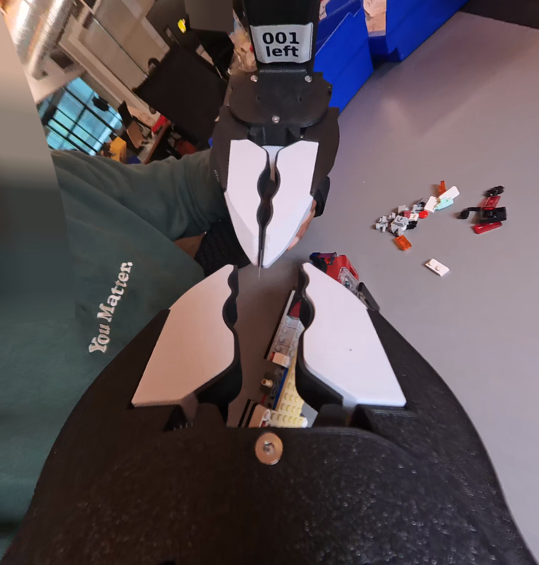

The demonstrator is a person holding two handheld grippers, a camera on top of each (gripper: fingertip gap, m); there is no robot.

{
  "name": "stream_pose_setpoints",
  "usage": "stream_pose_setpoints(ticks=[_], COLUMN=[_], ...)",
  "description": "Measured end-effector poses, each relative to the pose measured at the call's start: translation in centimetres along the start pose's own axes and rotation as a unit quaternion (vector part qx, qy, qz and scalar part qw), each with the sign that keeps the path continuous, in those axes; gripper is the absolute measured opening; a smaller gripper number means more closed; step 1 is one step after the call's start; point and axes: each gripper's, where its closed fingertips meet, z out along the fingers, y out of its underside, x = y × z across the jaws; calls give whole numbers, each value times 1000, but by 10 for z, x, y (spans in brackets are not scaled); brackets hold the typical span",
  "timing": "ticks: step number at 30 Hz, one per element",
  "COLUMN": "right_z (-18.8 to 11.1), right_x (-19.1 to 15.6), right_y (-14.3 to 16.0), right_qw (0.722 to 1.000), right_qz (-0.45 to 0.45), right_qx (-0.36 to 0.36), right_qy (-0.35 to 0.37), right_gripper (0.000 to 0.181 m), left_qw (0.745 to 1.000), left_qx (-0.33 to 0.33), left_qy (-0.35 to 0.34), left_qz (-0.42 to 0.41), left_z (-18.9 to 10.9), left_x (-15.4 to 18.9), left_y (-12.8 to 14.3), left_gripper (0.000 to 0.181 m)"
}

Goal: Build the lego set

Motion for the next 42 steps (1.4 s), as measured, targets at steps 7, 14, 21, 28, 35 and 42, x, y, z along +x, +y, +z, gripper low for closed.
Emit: stream_pose_setpoints(ticks=[7, 14, 21, 28, 35, 42], right_z=[0, 1, 1, 1, 0, 0], right_x=[-6, -2, 0, -1, 0, -1], right_y=[3, 8, 10, 9, 3, 1], right_qw=[999, 998, 998, 998, 999, 999], right_qz=[-20, -17, -18, -18, -12, -11], right_qx=[-39, -58, -59, -55, -39, -34], right_qy=[-4, 6, 13, 16, 24, 30], right_gripper=[17, 5, 0, 0, 0, 0], left_qw=[1000, 999, 999, 999, 1000, 1000], left_qx=[-30, -39, -40, -35, -17, -6], left_qy=[-11, -12, -9, -7, -15, -23], left_qz=[2, 4, 6, 6, 7, 21], left_z=[4, 5, 6, 6, 3, 1], left_x=[-3, -4, -2, -2, -4, -2], left_y=[5, 7, 7, 5, 0, -3], left_gripper=[0, 0, 0, 0, 0, 19])
